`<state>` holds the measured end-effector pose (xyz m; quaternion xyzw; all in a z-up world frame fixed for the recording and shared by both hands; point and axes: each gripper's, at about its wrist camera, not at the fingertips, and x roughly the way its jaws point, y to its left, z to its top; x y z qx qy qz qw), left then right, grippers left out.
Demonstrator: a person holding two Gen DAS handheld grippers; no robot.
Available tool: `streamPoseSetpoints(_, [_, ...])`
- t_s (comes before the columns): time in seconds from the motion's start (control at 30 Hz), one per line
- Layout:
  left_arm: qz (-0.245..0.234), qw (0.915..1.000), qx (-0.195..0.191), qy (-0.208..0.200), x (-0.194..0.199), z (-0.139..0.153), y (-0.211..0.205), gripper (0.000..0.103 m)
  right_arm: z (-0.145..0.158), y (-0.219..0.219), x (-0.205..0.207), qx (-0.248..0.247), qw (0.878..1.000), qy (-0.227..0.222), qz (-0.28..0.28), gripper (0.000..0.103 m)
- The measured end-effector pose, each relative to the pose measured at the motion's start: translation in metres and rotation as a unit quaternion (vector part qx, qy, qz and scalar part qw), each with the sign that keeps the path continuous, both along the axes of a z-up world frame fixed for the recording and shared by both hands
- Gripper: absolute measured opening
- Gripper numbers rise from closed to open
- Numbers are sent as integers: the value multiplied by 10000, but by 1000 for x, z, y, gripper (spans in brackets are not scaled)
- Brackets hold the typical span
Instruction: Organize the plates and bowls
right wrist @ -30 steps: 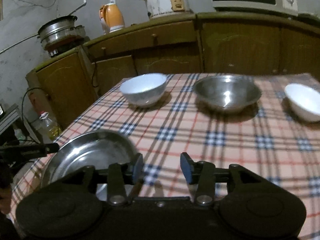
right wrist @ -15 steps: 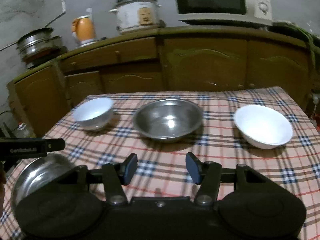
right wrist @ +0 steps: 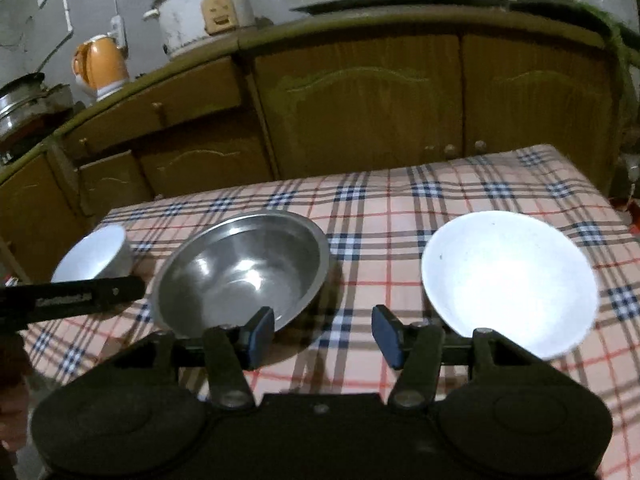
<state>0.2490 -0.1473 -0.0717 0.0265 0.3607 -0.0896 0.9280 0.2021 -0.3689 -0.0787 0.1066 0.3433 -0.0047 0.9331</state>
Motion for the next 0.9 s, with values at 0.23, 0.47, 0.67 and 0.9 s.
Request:
streamPoseSetpoints(0.23, [-47, 9999, -1, 166, 43, -20, -10, 70, -21, -1, 49, 90, 9998, 174, 44, 66])
streamPoseSetpoints(0.47, [-268, 9989, -70, 374, 61, -39, -14, 34, -41, -1, 77, 258, 9990, 319, 155, 43])
streamPoseSetpoints(0.67, [-451, 9985, -168, 257, 51, -32, -17, 23, -40, 0, 76, 225, 9995, 191, 98, 23])
streamPoseSetpoints(0.9, [-495, 9986, -206, 11, 20, 3, -22, 21, -13, -4, 47, 177, 9998, -6, 25, 23])
